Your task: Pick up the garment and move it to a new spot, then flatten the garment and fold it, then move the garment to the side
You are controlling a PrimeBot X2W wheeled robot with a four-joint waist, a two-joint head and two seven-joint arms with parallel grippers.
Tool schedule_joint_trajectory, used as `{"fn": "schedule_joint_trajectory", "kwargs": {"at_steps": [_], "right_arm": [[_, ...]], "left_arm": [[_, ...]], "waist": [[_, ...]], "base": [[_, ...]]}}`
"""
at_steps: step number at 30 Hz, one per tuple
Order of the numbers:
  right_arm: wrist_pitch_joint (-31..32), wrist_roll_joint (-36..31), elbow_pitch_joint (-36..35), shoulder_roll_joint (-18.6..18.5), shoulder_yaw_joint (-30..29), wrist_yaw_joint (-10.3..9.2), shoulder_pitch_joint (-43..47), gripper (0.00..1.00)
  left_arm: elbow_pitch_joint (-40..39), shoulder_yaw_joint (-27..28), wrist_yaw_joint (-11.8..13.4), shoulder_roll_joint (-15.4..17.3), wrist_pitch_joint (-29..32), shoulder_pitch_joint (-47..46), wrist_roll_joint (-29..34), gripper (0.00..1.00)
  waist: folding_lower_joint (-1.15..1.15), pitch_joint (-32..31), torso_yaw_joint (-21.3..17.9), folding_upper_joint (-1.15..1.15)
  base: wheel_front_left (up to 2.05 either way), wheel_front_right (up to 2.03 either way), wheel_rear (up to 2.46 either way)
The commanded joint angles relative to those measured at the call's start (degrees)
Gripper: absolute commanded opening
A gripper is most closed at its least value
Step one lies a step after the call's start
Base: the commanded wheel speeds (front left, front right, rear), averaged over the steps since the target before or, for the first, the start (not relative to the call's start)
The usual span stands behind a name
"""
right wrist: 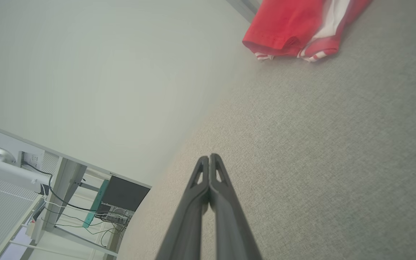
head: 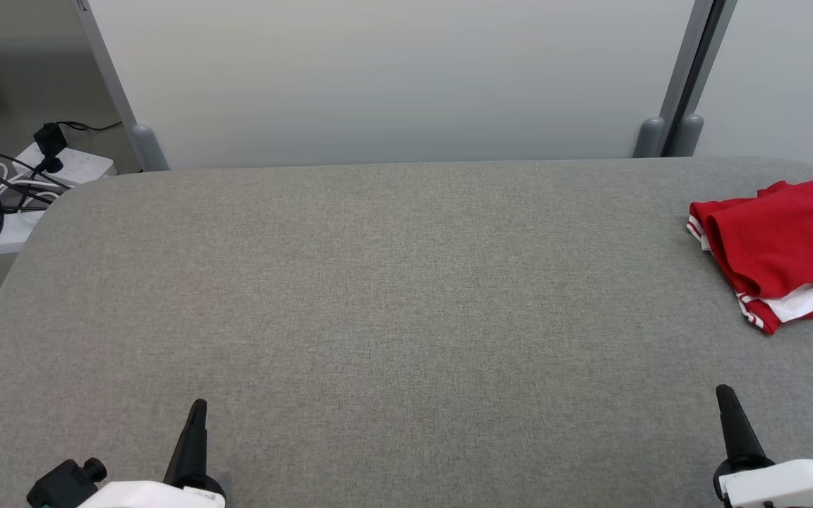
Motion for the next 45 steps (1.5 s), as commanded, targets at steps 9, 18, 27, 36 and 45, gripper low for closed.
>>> {"fn": "schedule_joint_trajectory", "kwargs": {"at_steps": [9,18,27,36,45], "right_arm": [[1.99,7.29,-1.56,-0.69,-0.23,0.09,-3.45,0.0],[3.3,12.4,-1.6,-0.66,-0.8,0.09,-4.01,0.0],[4.94,18.79,-1.64,-0.62,-1.51,0.09,-4.71,0.0],[6.42,24.56,-1.68,-0.59,-2.16,0.09,-5.35,0.0],[7.9,30.35,-1.72,-0.56,-2.8,0.09,-5.98,0.0]], "left_arm": [[-0.95,2.6,-1.2,0.21,1.78,-4.46,-7.33,0.0],[-0.79,3.57,-1.71,0.23,3.13,-5.29,-12.43,0.0],[-0.58,4.78,-2.36,0.26,4.81,-6.34,-18.8,0.0],[-0.39,5.87,-2.94,0.28,6.33,-7.29,-24.56,0.0],[-0.2,6.97,-3.52,0.3,7.86,-8.24,-30.34,0.0]], "waist": [[-0.01,0.42,0.04,0.0],[-0.01,0.77,0.07,0.0],[-0.01,1.2,0.11,0.0],[-0.01,1.59,0.15,0.0],[-0.01,1.97,0.18,0.0]], "base": [[0.0,0.0,0.0],[0.0,0.0,0.0],[0.0,0.0,0.0],[0.0,0.0,0.0],[0.0,0.0,0.0]]}}
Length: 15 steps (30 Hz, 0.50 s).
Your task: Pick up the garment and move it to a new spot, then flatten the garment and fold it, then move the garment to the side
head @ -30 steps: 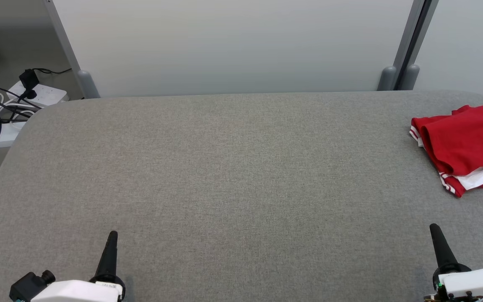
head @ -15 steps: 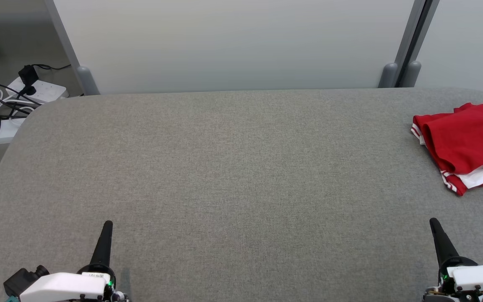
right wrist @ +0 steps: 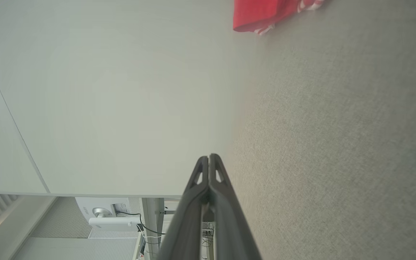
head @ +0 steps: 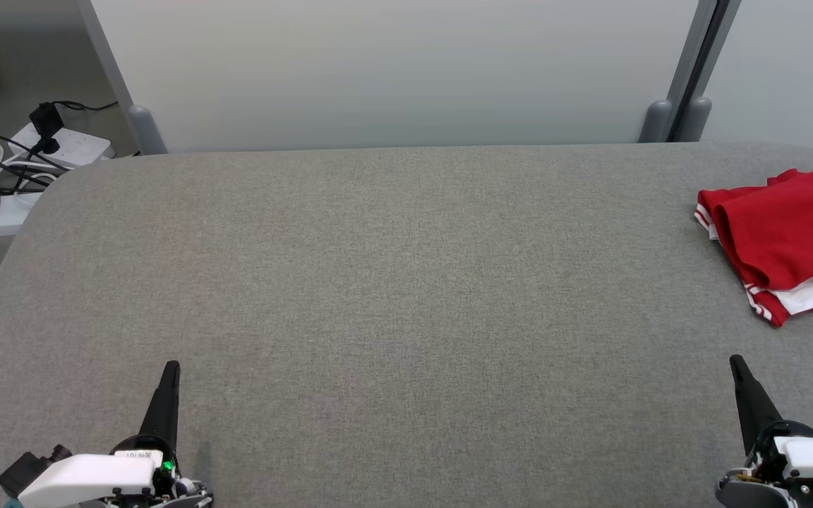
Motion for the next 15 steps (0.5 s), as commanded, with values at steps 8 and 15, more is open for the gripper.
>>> {"fn": "schedule_joint_trajectory", "kwargs": {"at_steps": [8,15], "right_arm": [[1.85,5.37,-1.67,-0.62,0.44,0.25,-2.99,0.0],[1.85,5.37,-1.67,-0.62,0.44,0.25,-2.99,0.0]], "left_arm": [[-1.22,2.81,-1.09,0.41,1.43,-4.25,-5.47,0.0],[-1.22,2.8,-1.09,0.41,1.43,-4.25,-5.48,0.0]], "waist": [[0.0,0.29,0.03,0.0],[0.0,0.29,0.03,0.0]], "base": [[0.0,0.0,0.0],[0.0,0.0,0.0]]}}
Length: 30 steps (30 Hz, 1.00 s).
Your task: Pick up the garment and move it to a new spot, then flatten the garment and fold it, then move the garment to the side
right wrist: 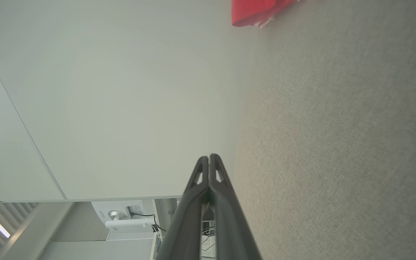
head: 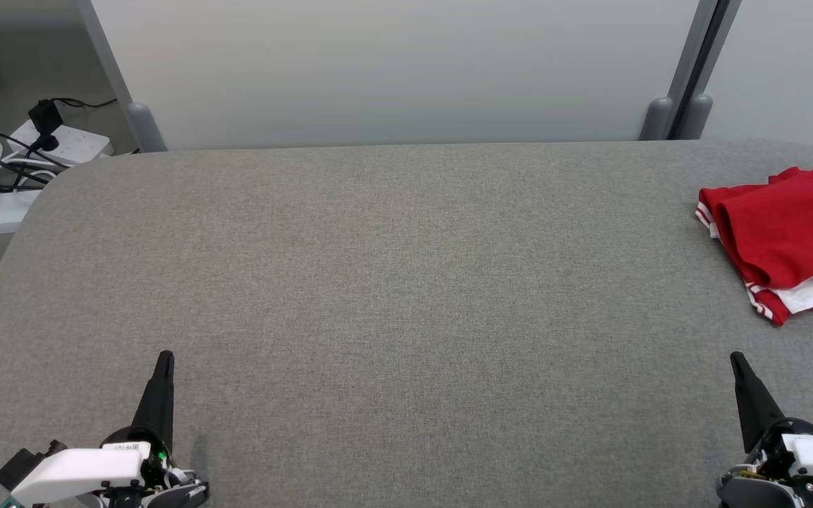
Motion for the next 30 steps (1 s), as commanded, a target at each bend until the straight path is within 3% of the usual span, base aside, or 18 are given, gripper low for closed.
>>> {"fn": "schedule_joint_trajectory", "kwargs": {"at_steps": [1,30], "right_arm": [[0.43,0.63,-1.68,-0.63,0.83,0.25,-2.59,0.0],[0.42,0.64,-1.68,-0.63,0.84,0.25,-2.59,0.0]], "left_arm": [[-1.31,1.91,-0.47,0.45,0.37,-3.18,-0.2,0.0],[-1.32,1.91,-0.47,0.45,0.36,-3.18,-0.21,0.0]], "waist": [[0.0,0.0,0.0,0.0],[0.0,0.0,0.0,0.0]], "base": [[0.0,0.0,0.0],[0.0,0.0,0.0]]}}
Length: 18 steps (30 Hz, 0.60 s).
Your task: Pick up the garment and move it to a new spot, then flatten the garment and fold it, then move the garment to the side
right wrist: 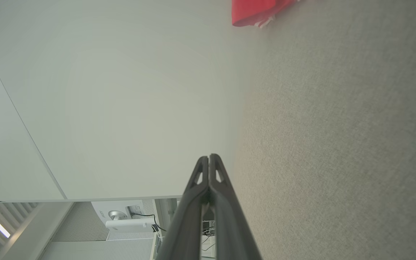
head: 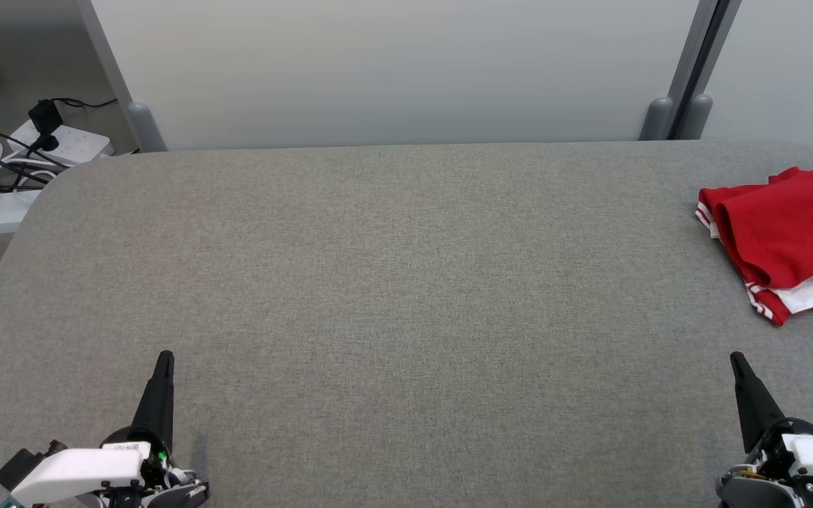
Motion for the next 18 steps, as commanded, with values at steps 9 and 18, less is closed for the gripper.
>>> {"fn": "schedule_joint_trajectory", "kwargs": {"at_steps": [9,18], "right_arm": [[0.42,0.64,-1.68,-0.63,0.85,0.25,-2.59,0.0],[0.42,0.64,-1.68,-0.63,0.85,0.25,-2.59,0.0]], "left_arm": [[-1.32,1.91,-0.47,0.45,0.36,-3.18,-0.21,0.0],[-1.32,1.91,-0.47,0.45,0.36,-3.18,-0.21,0.0]], "waist": [[0.0,0.0,0.0,0.0],[0.0,0.0,0.0,0.0]], "base": [[0.0,0.0,0.0],[0.0,0.0,0.0]]}}
